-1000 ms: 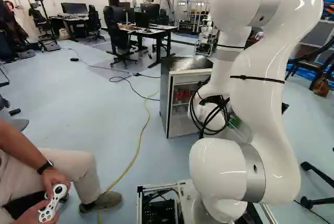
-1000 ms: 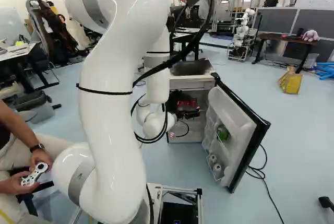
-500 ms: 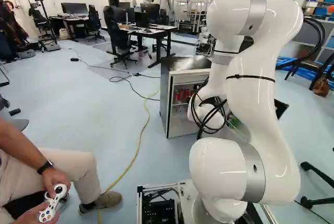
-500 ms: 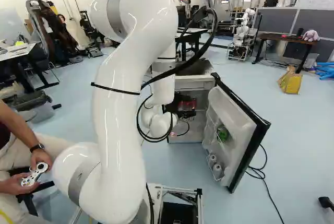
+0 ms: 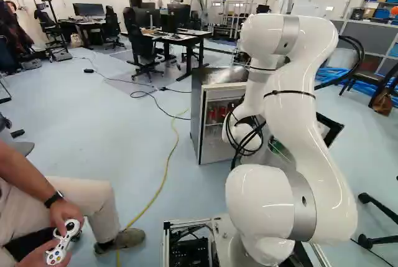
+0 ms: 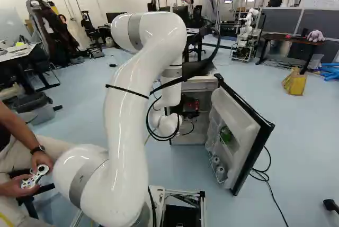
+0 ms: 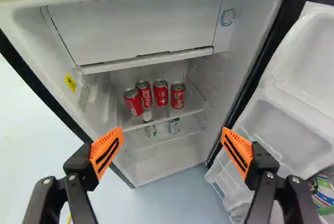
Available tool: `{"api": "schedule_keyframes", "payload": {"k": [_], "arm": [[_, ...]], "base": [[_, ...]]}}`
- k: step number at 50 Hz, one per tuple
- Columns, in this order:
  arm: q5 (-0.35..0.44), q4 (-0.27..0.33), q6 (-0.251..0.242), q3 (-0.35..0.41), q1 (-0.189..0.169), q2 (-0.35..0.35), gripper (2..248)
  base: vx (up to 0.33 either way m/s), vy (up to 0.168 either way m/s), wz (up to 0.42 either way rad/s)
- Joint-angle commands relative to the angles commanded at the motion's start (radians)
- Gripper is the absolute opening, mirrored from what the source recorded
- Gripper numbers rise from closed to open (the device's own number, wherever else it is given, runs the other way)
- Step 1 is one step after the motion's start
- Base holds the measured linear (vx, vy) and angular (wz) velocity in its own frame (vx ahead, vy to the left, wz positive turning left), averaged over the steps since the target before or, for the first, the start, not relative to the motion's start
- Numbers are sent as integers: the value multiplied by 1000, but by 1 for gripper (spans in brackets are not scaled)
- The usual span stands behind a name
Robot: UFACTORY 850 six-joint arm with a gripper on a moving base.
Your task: Grab a drink from the fridge
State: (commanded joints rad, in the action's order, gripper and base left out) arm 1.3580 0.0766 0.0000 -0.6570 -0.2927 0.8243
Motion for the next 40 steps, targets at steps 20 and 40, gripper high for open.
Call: {"api": "schedule_keyframes", "payload": {"k": [20,40], "arm": [[0,71,0,-142,9,124,247],[-2,142,0,-292,17,245,247]], "base": [[0,0,0],[0,0,0]]}}
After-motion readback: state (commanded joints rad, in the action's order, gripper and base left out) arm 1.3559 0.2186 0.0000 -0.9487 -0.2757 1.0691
